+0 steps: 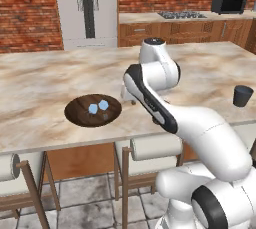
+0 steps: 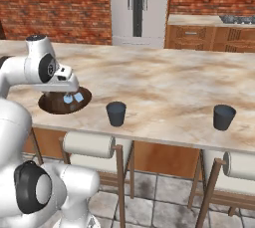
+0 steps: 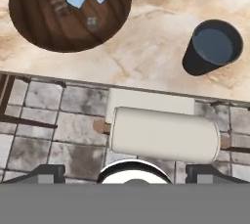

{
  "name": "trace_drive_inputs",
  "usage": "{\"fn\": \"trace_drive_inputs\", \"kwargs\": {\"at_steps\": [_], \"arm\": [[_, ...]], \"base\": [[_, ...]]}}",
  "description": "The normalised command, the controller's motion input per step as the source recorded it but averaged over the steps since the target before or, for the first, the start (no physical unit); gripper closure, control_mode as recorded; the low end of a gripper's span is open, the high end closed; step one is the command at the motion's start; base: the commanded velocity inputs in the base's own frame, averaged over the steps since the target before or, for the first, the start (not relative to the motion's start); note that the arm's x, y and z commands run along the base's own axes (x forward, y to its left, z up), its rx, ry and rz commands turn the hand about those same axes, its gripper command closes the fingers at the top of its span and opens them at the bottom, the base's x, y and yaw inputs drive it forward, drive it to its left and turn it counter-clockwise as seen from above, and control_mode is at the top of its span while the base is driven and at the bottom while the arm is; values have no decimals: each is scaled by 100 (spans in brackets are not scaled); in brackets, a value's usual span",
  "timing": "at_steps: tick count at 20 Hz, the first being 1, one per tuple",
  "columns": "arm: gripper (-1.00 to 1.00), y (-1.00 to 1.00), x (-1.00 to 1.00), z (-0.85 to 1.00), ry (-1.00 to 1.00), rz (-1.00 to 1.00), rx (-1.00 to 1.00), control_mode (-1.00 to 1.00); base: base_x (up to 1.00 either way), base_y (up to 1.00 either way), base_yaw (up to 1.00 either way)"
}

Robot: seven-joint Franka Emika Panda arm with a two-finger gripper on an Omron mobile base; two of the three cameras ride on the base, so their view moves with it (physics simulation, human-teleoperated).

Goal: There are four ice cubes in the ice bowl. Place two ice cubes in each glass of water.

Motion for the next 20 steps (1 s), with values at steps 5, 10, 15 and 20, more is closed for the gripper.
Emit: {"fn": "trace_drive_inputs", "kwargs": {"at_steps": [5,10,15,20], "arm": [[-100,70,60,-37,11,1,-2,-100],[-100,7,35,-44,17,2,0,-100],[-100,3,53,-35,3,0,0,-100],[-100,26,55,-36,0,0,0,-100]], "base": [[0,0,0],[0,0,0],[0,0,0],[0,0,0]]}}
